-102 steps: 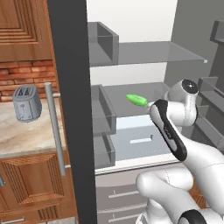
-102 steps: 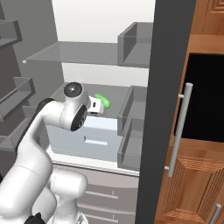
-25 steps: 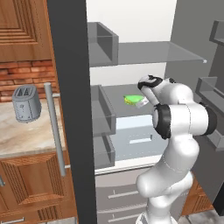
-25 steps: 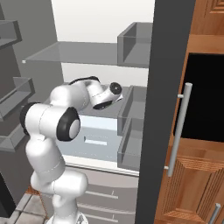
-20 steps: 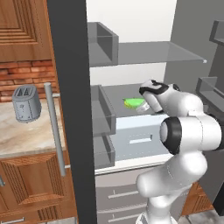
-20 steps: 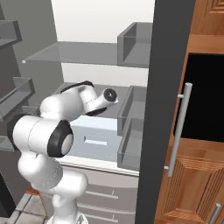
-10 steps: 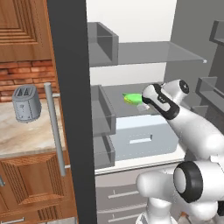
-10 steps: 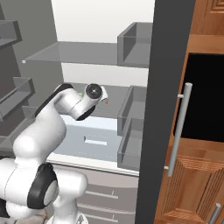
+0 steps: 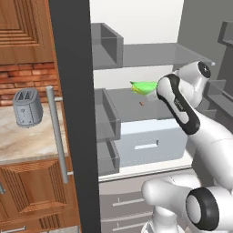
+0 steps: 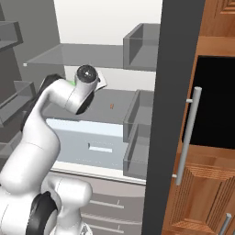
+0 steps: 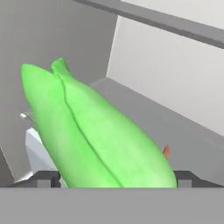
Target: Move the corn and sushi from the second highest shelf to the top shelf to make space. Then, place the pitcher from the counter on the cleared second highest shelf.
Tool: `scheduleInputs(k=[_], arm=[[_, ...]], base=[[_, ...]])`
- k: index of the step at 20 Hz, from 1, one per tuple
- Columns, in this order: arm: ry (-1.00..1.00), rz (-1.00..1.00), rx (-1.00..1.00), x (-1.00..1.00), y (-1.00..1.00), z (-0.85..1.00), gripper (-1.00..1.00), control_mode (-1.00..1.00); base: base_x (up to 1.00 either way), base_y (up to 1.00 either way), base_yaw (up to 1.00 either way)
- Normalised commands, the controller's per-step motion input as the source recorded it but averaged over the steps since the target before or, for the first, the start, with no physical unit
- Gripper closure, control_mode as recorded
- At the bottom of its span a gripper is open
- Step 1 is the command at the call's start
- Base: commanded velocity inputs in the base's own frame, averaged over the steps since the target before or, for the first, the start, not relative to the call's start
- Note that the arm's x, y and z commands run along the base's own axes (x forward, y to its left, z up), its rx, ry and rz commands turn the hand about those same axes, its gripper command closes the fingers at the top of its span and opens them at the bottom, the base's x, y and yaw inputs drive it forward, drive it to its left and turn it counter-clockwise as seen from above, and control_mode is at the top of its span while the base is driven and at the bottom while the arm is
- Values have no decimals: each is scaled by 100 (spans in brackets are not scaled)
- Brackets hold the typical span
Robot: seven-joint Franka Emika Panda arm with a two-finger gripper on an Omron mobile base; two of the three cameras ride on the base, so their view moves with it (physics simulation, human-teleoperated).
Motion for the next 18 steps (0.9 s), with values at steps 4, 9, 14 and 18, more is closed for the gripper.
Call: scheduleInputs(k=[4,9,14,18], arm=[[-7,0,0,-53,5,52,100,-100],[-20,0,5,-19,20,57,100,-100],[-17,-4,6,1,4,66,100,-100],[-1,-9,2,21,0,54,100,-100]], base=[[0,0,0],[0,0,0],[0,0,0],[0,0,0]])
